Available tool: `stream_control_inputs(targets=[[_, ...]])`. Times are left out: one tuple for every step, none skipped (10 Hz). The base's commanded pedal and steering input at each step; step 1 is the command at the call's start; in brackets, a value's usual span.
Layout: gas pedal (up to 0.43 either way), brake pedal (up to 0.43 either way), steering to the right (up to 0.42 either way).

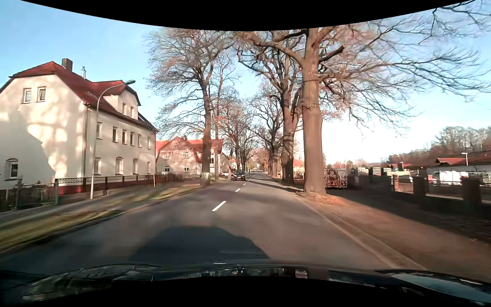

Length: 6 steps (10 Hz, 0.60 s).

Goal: Follow the waypoints while adhering to traffic rules and regulations

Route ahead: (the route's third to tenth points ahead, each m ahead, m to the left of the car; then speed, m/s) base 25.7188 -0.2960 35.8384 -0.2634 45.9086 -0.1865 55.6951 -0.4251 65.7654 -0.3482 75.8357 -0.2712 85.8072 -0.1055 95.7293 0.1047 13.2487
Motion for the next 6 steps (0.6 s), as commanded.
stream_control_inputs(targets=[[0.118,0.0,-0.001],[0.118,0.0,-0.001],[0.118,0.0,-0.001],[0.118,0.0,-0.001],[0.118,0.0,-0.001],[0.118,0.0,-0.001]])
